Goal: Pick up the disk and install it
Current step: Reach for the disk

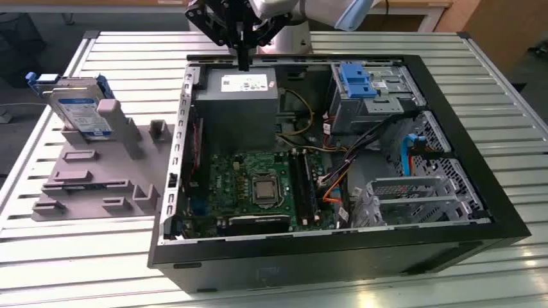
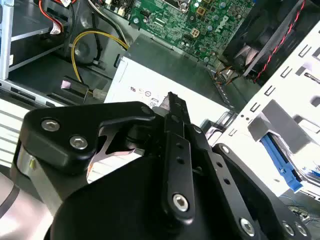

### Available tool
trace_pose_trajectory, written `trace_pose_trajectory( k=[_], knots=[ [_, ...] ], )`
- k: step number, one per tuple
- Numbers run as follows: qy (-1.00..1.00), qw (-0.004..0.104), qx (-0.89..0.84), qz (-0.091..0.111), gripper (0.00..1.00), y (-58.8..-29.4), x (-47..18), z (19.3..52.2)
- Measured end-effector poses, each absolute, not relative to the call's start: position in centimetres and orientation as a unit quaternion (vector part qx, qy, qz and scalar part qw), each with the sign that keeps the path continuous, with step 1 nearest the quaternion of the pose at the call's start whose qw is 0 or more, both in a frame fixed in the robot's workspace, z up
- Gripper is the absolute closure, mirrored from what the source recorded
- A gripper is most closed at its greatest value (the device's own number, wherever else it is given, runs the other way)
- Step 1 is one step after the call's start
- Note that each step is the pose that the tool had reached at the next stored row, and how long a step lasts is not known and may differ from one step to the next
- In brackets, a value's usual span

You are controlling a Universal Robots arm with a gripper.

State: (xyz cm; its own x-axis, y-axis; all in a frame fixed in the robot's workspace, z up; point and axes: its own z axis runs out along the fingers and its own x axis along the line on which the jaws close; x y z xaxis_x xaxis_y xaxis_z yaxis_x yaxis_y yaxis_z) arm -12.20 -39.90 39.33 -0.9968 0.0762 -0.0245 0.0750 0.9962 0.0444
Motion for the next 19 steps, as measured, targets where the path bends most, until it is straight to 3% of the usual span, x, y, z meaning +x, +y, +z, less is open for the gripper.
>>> trace_pose_trajectory(
  k=[19],
  knots=[
    [0.999,0.013,0.038,0.022,0.89,-39.89,-12.53,39.33]
  ],
)
